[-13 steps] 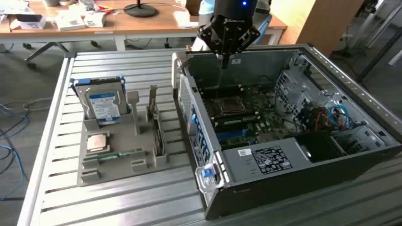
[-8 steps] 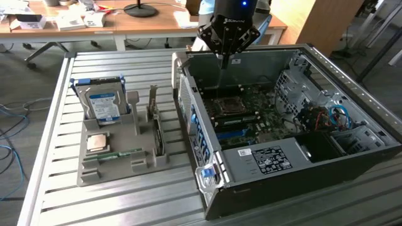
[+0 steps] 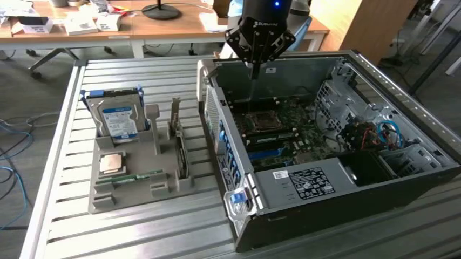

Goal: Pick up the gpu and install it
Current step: 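Reach for the gpu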

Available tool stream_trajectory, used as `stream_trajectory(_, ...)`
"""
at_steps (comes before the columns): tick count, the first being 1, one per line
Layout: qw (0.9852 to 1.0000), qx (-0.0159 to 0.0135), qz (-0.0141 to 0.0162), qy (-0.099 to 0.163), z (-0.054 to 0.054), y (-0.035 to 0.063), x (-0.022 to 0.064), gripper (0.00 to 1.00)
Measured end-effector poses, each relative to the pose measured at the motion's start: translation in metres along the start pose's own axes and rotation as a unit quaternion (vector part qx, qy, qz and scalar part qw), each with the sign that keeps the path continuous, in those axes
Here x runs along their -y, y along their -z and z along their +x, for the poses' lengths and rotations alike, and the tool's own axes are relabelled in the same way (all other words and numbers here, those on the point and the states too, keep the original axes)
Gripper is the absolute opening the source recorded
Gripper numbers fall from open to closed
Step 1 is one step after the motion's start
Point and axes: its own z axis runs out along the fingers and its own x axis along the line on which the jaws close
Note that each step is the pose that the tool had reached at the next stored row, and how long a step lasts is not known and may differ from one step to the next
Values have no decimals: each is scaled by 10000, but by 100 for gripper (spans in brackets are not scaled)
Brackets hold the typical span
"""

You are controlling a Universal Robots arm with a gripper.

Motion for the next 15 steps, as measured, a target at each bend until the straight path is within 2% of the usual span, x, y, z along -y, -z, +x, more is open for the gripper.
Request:
stream_trajectory(5,10000,0,0,0,60,-1,4,11)
stream_trajectory(15,10000,0,0,0,249,0,16,11)
